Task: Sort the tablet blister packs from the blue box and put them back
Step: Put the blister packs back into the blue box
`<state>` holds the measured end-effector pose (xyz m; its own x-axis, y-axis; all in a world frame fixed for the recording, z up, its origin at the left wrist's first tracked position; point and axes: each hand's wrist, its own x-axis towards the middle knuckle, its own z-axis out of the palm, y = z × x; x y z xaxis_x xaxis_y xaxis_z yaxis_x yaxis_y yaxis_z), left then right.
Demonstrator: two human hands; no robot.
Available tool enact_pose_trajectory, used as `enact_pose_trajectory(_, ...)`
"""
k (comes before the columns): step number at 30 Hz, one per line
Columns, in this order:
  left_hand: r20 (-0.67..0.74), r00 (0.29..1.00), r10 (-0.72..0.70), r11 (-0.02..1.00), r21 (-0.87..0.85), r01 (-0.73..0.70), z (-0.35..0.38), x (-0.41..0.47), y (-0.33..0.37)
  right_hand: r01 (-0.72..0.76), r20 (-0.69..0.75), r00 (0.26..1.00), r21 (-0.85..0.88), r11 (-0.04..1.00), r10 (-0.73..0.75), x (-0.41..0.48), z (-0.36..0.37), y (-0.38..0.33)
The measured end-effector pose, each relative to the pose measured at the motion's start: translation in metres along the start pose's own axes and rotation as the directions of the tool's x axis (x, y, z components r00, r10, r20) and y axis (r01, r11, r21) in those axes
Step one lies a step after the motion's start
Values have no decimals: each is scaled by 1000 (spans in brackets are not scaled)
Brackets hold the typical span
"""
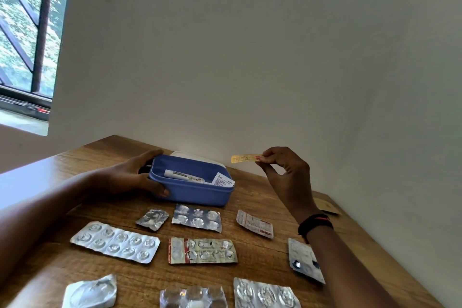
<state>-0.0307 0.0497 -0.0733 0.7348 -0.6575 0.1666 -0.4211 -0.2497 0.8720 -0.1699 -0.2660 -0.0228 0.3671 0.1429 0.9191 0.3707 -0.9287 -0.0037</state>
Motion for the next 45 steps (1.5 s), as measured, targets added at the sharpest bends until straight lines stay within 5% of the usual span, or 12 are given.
enact_pose_trajectory(3, 3, 1000, 13, 1000, 7, -13, 0, 1, -2, -52, 9, 999, 68, 996, 52, -1, 4, -7)
enact_pose_trajectory(5, -2, 1000, 25, 1000, -15, -25, 0, 1, -4, -220, 53, 976, 250, 943, 213, -1, 9, -18)
enact_pose_trajectory(10, 5, 1000, 20, 999, -27, -20, 0, 1, -5, -470, 348, 869, 356, 808, 352, -4, 36, -50)
enact_pose_trajectory(19, 2, 1000, 7, 1000, -16, -7, 3, -1, 2, -392, 372, 852, -9, 920, 367, -8, 37, -42)
enact_pose_trajectory(26, -39, 999, -36, 999, 18, 36, 2, -4, 5, -357, 507, 802, -14, 934, 314, -5, 30, -35)
enact_pose_trajectory(31, -4, 1000, -28, 999, 26, 28, 4, -5, 9, -540, 646, 628, -40, 841, 434, 2, 10, -23)
enact_pose_trajectory(36, -22, 1000, -22, 1000, 16, 22, 4, -6, 8, -626, 845, 258, -222, 748, 468, 4, -15, -15)
enact_pose_trajectory(38, -25, 999, -21, 1000, 16, 22, 4, -7, 9, -623, 874, 167, -265, 736, 456, 4, -19, -15)
enact_pose_trajectory(45, -26, 999, -28, 999, 34, 29, 4, -6, 10, -621, 895, 134, -260, 740, 426, 3, -11, -17)
